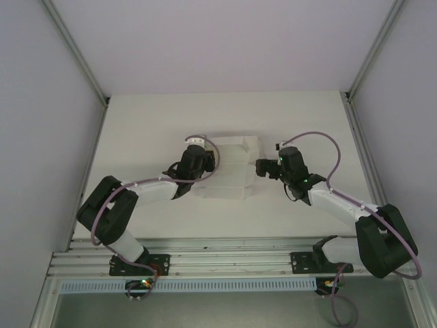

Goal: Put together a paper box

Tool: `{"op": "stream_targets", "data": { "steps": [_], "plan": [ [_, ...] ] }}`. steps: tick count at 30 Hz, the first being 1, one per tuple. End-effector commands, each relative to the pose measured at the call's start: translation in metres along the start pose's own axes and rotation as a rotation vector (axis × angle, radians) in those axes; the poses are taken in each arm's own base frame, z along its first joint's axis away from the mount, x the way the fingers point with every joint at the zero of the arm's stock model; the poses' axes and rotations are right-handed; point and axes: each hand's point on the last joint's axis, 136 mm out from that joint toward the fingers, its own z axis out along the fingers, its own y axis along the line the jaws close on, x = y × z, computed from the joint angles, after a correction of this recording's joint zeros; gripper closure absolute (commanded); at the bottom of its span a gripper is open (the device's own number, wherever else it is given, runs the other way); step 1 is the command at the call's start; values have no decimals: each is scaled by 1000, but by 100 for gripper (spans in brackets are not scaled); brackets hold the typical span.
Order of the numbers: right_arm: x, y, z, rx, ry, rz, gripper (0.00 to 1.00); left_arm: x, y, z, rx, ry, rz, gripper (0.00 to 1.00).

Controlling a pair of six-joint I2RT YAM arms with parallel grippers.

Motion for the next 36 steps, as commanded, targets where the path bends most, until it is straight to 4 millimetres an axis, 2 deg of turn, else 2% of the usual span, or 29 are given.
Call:
{"op": "stream_targets", "data": {
  "steps": [1, 7, 13, 17, 23, 27, 32, 36],
  "plan": [
    [-30, 11, 0, -8, -118, -59, 0, -7, -7, -5, 30, -7, 22, 100],
    [-44, 31, -2, -55, -175, -176, 0, -5, -11, -3, 47, 7, 47, 100],
    [-35, 41, 9, -48, -132, -322, 0, -3, -18, -2, 82, 13, 57, 100],
    [-27, 59, 13, -141, -109, -395, 0, -4, -25, -4, 118, 9, 72, 100],
    [-31, 51, 6, -95, -102, -472, 0, -5, -24, -4, 107, 3, 112, 100],
    [-29, 49, -4, -100, -61, -444, 0, -5, -23, -4, 102, -12, 140, 100],
    [-36, 40, -12, -66, -84, -412, 0, -4, -29, -10, 139, -37, 210, 100],
    [-39, 40, -16, -74, -79, -378, 0, -8, -28, -14, 122, -51, 229, 100]
  ]
}}
